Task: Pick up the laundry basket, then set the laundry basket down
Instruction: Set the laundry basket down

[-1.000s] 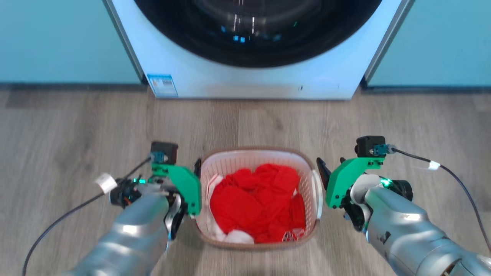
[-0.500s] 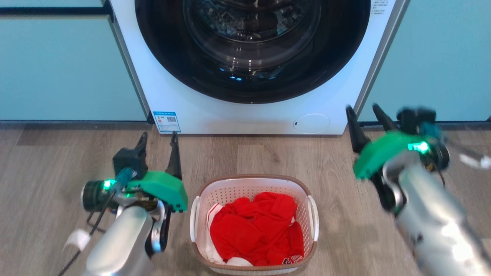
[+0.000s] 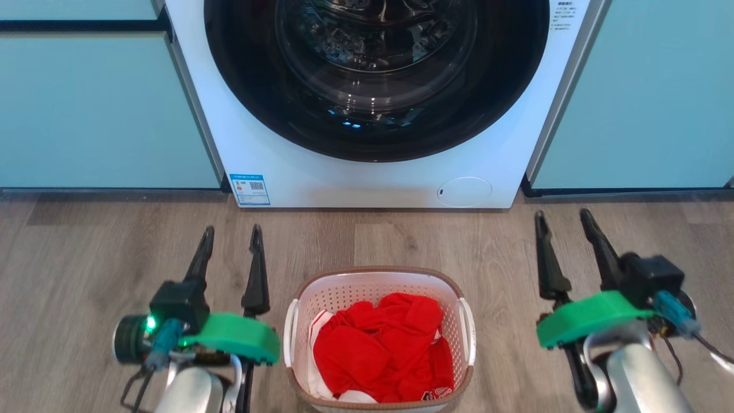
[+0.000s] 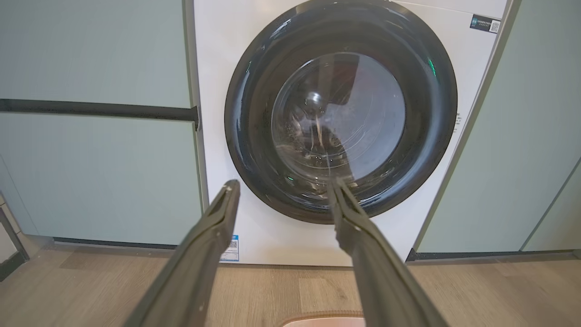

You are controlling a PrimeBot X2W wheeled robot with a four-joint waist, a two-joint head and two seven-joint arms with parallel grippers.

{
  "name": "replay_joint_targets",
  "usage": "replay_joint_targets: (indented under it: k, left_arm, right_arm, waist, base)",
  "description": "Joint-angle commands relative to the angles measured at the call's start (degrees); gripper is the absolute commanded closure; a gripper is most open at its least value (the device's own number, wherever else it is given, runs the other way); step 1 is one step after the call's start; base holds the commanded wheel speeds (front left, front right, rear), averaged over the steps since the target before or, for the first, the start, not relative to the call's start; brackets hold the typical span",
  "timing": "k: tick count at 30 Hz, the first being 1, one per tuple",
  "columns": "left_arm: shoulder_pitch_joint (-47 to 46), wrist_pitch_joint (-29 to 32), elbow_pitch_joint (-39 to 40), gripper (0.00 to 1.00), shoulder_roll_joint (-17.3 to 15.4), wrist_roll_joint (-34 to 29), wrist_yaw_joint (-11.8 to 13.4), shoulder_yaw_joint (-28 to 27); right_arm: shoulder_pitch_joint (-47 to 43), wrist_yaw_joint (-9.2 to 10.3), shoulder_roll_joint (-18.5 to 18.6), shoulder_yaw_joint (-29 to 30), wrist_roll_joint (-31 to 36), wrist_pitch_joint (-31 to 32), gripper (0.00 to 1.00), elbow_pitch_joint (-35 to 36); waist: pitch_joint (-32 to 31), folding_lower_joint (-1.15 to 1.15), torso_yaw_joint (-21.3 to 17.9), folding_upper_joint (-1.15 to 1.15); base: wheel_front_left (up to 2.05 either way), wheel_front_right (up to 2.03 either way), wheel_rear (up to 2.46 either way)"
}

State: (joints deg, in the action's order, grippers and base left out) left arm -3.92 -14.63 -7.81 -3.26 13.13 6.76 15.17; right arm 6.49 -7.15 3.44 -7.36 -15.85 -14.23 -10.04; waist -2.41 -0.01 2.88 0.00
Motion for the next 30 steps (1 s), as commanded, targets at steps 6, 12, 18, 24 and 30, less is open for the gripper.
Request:
replay_joint_targets:
  k: [6, 12, 18, 24, 30]
  left_arm:
    - [0.5, -0.4, -0.3, 0.0, 0.3, -1.5, -1.6, -2.5]
    - [1.0, -0.4, -0.4, 0.0, 0.4, -0.5, -1.1, -2.3]
    - [0.8, -0.4, 0.2, 0.0, 0.4, 0.2, -1.7, -2.4]
    - [1.1, -0.4, -0.1, 0.0, 0.4, 0.8, -3.0, -2.5]
    - [1.4, -0.4, -0.1, 0.0, 0.4, 1.2, -3.5, -2.8]
  right_arm:
    - [-4.4, -0.34, -0.5, 0.2, 1.0, -0.8, 0.0, 4.8]
    - [-5.5, -0.34, -0.6, -0.4, 2.5, -0.8, 0.0, 5.4]
    - [-5.1, -0.34, -0.6, -0.4, 2.0, -0.8, 0.0, 5.5]
    - [-5.2, -0.34, -0.6, -0.6, 2.0, -0.8, 0.0, 5.2]
    - [-5.3, -0.34, -0.6, -0.6, 1.7, -0.8, 0.0, 5.0]
  waist:
    - [-0.5, 0.01, -0.8, 0.0]
    - [-0.4, 0.01, -1.3, 0.0]
    - [-0.2, 0.01, -1.3, 0.0]
    - [-0.1, 0.01, -1.1, 0.0]
    - [0.1, 0.01, -1.0, 0.0]
  base:
    - [0.0, 0.0, 0.0]
    - [0.0, 0.0, 0.0]
    - [0.0, 0.0, 0.0]
    - [0.0, 0.0, 0.0]
    - [0.0, 0.0, 0.0]
